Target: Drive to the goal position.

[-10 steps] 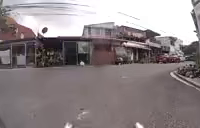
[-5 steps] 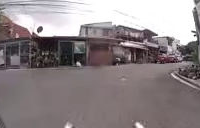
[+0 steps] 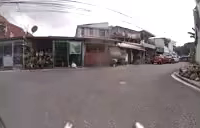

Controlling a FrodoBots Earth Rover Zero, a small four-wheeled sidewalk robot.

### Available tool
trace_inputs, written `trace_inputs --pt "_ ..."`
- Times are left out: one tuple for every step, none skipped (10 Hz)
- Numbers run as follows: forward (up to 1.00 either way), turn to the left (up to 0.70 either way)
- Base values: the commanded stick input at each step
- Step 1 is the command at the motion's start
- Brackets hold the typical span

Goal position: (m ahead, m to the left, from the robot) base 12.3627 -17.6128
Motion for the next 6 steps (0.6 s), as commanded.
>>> trace_inputs --pt "0.70 -0.14" --pt "0.70 -0.14" --pt "0.70 -0.13" --pt "0.70 -0.13" --pt "0.70 -0.14" --pt "0.70 -0.14"
